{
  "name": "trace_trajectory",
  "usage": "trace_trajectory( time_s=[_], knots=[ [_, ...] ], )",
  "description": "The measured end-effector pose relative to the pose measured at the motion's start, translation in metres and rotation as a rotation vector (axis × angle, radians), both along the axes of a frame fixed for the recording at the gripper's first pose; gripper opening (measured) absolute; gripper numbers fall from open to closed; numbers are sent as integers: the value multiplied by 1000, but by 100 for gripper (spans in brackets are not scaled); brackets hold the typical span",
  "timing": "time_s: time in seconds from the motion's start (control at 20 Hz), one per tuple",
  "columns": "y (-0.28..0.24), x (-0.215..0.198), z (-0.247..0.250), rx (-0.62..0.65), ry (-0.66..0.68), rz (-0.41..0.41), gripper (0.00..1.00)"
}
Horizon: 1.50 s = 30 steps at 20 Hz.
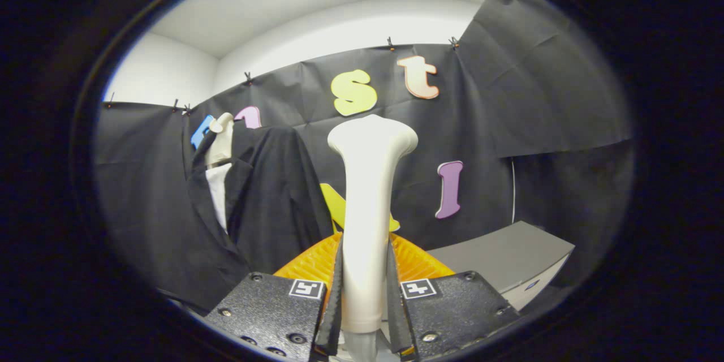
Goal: Iron the clothes twice with a garment steamer, once on the left side and once on the right side.
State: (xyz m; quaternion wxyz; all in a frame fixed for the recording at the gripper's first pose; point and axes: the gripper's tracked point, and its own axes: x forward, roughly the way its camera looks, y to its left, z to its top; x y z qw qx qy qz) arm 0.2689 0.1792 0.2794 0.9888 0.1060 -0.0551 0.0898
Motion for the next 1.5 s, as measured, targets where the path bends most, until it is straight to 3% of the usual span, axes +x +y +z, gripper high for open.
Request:
trace_trajectory(
  time_s=[0.45, 0.7, 1.0, 1.5],
  knots=[
    [130, -9, 45, -52, -76, 100, 36],
    [177, 4, 50, -79, -71, 124, 36],
    [200, 24, 33, -104, -20, 126, 37],
    [204, 19, 0, -127, 43, 150, 37]
  ],
)
